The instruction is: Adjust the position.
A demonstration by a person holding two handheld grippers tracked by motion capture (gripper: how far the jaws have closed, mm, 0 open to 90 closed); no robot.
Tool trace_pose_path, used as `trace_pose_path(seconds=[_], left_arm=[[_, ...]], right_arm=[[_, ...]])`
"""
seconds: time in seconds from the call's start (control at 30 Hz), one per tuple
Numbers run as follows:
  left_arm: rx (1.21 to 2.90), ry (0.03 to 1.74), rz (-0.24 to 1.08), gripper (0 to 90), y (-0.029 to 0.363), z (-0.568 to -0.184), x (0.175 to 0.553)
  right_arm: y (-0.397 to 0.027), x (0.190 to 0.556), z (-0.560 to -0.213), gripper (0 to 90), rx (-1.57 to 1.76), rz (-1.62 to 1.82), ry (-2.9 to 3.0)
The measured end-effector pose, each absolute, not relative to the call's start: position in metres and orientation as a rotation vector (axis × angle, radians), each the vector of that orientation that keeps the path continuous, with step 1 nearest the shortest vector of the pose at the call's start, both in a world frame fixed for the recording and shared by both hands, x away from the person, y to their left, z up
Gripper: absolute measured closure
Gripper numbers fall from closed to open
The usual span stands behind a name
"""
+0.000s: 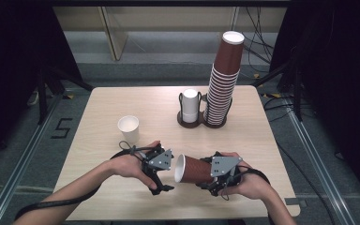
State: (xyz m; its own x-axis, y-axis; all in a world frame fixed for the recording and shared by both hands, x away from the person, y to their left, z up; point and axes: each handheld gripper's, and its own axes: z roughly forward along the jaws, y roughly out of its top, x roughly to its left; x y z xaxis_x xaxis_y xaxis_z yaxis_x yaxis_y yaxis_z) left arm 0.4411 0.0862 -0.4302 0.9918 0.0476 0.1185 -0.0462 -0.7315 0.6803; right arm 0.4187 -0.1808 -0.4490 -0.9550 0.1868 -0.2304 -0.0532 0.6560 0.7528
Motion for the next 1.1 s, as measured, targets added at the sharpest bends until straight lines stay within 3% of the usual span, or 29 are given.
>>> trace_pose_path(seconds=[0.33,1.1], left_arm=[[2.207,0.129,0.076,0.0,0.102,-0.426,0.448],[2.193,0.095,0.041,0.0,0.087,-0.421,0.456]], right_arm=[[-0.188,0.425,-0.451,22.1,0.191,1.334,2.463],[-0.187,0.418,-0.458,22.1,0.207,1.397,2.436]])
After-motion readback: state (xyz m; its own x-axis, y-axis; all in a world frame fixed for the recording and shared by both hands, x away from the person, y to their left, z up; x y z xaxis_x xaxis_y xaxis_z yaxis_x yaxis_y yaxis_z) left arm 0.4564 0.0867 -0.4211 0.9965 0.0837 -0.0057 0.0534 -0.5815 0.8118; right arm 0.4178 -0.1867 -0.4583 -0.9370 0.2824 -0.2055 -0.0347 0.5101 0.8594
